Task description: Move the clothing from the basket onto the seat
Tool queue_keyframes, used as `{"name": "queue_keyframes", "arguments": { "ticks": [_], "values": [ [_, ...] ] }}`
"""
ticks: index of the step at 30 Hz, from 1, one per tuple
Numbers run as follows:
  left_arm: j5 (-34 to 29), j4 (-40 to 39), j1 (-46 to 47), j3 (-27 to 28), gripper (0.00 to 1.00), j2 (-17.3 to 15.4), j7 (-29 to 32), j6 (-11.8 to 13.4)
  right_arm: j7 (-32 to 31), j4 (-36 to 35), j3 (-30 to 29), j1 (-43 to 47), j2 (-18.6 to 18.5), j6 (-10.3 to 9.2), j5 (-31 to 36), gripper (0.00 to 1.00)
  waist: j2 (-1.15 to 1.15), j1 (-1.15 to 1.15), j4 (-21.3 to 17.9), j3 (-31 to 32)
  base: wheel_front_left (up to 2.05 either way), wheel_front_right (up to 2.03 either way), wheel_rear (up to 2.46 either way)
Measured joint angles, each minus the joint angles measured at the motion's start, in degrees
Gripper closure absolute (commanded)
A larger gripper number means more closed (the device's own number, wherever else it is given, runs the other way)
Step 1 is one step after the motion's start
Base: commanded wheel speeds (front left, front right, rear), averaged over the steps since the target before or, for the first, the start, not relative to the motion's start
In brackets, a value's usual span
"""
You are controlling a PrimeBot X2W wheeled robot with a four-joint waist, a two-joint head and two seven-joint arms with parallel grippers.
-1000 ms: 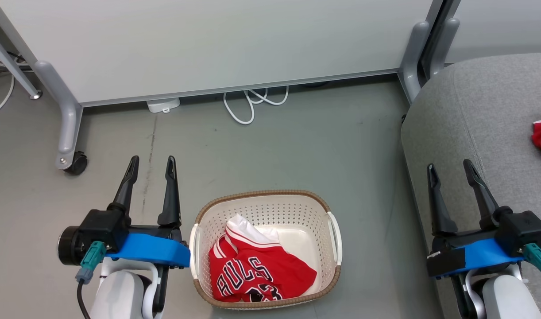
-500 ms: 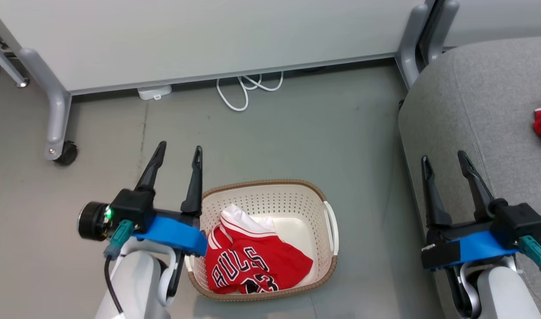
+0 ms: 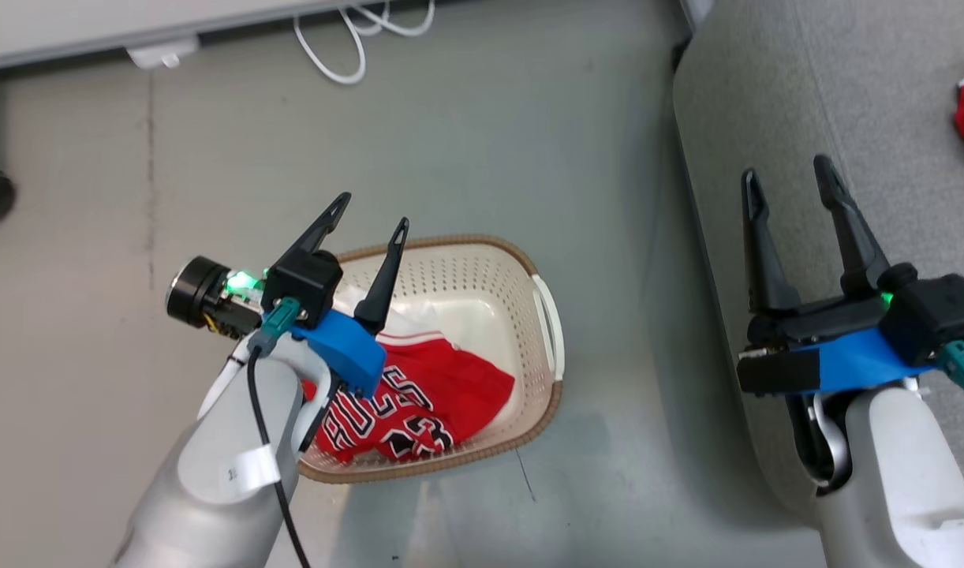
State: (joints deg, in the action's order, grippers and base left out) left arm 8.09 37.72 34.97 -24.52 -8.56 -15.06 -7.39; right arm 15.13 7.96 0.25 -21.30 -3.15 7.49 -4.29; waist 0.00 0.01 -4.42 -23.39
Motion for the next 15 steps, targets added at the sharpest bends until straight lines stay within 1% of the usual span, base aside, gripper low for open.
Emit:
{"name": "queue_keyframes", "arguments": {
  "ticks": [6,15],
  "values": [
    [1.0,7.3,6.5,-7.8,0.00,-2.0,0.0,0.0,0.0,-0.9,0.6,-3.9,0.0,0.00,-0.2,0.00,0.00,0.00,-1.9,-6.4,0.00,0.00,0.00],
    [2.4,18.9,15.3,-19.4,0.00,-3.3,0.0,0.0,0.0,-2.2,1.5,-8.6,0.1,0.00,-0.2,0.00,0.00,0.00,-3.9,-15.3,0.00,0.00,0.00]
  ]
}}
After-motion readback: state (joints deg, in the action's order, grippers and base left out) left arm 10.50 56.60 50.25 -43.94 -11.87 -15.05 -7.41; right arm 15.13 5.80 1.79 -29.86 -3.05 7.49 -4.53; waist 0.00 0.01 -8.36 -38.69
